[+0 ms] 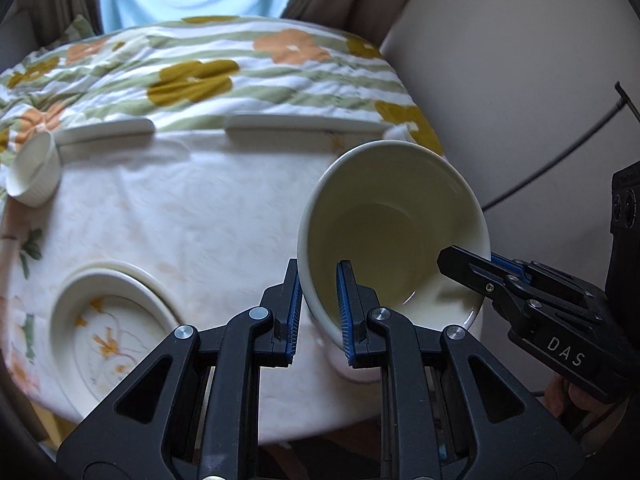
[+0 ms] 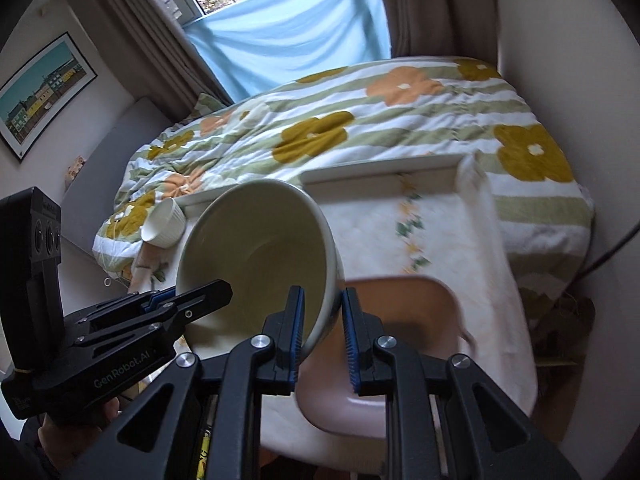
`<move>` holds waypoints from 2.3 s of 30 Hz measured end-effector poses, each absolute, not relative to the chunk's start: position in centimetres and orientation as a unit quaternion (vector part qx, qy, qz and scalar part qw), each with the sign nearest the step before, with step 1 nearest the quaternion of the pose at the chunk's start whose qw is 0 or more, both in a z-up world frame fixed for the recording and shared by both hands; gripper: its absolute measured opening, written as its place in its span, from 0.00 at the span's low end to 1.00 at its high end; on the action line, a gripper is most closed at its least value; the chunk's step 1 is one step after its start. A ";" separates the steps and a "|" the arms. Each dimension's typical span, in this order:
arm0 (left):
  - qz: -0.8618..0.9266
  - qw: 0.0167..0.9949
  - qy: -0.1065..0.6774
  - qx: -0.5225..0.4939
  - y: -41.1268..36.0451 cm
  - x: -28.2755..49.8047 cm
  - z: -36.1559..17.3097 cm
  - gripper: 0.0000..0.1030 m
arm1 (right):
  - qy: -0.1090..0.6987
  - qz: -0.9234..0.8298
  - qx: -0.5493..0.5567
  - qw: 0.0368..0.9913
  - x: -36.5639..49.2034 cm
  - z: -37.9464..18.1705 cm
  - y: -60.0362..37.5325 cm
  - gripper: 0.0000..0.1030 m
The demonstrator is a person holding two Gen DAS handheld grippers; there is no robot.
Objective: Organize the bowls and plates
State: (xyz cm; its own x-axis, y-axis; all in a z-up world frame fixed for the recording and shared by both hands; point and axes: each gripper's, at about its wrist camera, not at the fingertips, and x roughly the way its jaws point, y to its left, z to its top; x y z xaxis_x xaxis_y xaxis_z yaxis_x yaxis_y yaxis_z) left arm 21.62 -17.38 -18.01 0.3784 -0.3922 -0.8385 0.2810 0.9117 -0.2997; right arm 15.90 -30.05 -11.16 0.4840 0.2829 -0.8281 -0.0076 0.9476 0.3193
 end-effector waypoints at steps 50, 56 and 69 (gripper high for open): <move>-0.263 0.756 0.585 0.134 -24.4 23.2 -27.6 0.14 | 0.574 -0.034 0.247 0.780 12.8 -20.9 -34.3 0.17; -0.258 0.754 0.593 0.117 -24.1 23.6 -27.6 0.15 | 0.568 -0.036 0.277 0.775 12.6 -20.6 -35.1 0.17; -0.270 0.763 0.575 0.120 -24.7 22.5 -25.9 0.58 | 0.531 -0.030 0.327 0.781 11.2 -17.6 -36.5 0.48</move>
